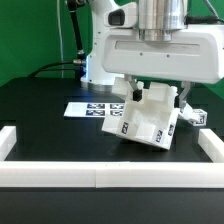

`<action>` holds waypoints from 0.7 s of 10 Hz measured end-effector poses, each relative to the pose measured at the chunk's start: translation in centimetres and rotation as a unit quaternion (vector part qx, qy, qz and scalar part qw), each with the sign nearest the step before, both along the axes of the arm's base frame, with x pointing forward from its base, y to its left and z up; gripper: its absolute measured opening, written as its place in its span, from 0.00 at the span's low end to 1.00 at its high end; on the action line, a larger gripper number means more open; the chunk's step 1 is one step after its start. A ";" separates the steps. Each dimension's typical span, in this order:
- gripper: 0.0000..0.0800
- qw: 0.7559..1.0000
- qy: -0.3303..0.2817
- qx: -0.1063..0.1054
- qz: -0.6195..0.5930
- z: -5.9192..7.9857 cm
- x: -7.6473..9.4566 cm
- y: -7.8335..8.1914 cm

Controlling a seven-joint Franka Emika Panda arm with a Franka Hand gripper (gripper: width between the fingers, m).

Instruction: Assemble chair

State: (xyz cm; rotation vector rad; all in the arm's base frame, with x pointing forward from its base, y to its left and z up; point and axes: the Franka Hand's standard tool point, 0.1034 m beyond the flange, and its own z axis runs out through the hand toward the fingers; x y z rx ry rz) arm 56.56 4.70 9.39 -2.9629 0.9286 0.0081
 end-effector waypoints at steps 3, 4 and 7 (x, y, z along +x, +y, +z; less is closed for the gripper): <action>0.81 1.000 0.008 0.004 -0.001 0.9 -0.2 0.0; 0.81 1.000 0.014 0.008 -0.002 1.7 -0.2 0.0; 0.81 1.000 0.007 0.017 -0.007 3.7 -0.6 0.4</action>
Offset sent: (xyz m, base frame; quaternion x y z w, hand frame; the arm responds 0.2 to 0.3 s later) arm -0.0034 -0.0070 0.0307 -0.0263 -0.0352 -0.0017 0.9990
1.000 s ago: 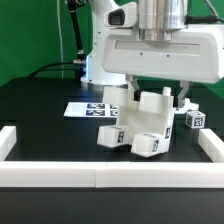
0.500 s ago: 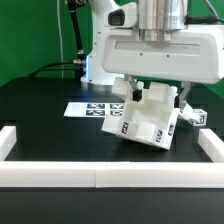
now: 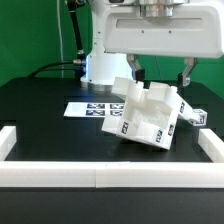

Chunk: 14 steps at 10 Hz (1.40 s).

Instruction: Assemble chair

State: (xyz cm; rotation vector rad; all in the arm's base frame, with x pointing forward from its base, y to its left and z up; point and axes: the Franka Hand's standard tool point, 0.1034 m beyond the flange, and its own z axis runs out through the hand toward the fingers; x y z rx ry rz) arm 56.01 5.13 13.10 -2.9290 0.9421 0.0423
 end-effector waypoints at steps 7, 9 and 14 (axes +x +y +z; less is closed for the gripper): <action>0.81 1.000 0.012 0.004 0.005 -0.8 -4.6 -0.5; 0.81 1.000 0.017 0.000 0.012 -1.6 -4.7 -1.0; 0.81 1.000 0.007 -0.010 0.018 -2.9 -3.5 -1.8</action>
Offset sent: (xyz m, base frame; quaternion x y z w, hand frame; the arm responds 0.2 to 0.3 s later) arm -0.0410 -0.0085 0.0001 -0.0224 0.0123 0.0150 0.9996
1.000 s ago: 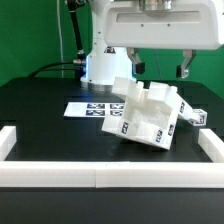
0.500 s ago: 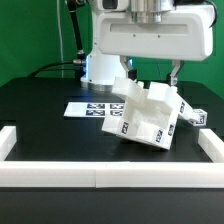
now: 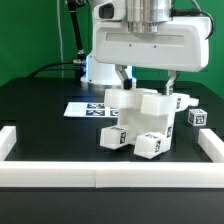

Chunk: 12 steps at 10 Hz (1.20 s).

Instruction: Assemble chair

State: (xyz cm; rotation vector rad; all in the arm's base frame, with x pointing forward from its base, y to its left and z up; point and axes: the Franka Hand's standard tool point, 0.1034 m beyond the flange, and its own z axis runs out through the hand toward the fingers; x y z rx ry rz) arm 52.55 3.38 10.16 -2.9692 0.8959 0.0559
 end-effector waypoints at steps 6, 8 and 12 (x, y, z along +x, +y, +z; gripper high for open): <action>0.81 1.000 -0.013 -0.009 -0.002 -0.3 3.1 -0.8; 0.81 1.000 -0.018 -0.011 -0.002 -0.3 3.6 -0.9; 0.81 1.000 -0.022 -0.012 0.000 -0.3 4.3 -0.7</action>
Offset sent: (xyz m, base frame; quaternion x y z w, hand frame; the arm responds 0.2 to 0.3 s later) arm 0.0250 -0.0072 -0.0077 0.0026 0.0043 0.0030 1.0000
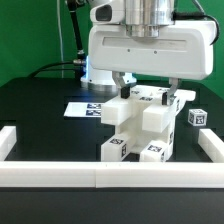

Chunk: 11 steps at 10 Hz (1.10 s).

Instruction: Assemble chair

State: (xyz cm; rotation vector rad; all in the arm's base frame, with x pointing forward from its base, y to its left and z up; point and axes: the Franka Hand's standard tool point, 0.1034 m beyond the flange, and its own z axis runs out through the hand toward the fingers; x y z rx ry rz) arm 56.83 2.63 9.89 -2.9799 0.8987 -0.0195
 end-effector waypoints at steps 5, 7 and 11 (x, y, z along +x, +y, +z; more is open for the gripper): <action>0.81 1.000 0.000 0.003 0.021 0.7 0.4 0.2; 0.81 1.000 0.006 0.009 0.013 2.1 0.5 0.7; 0.81 0.999 0.003 0.026 -0.021 4.9 -1.1 3.3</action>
Offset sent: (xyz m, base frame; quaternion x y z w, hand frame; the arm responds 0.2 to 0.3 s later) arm 0.0026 0.0030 0.0111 -0.0119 -0.0041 -0.0028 0.9999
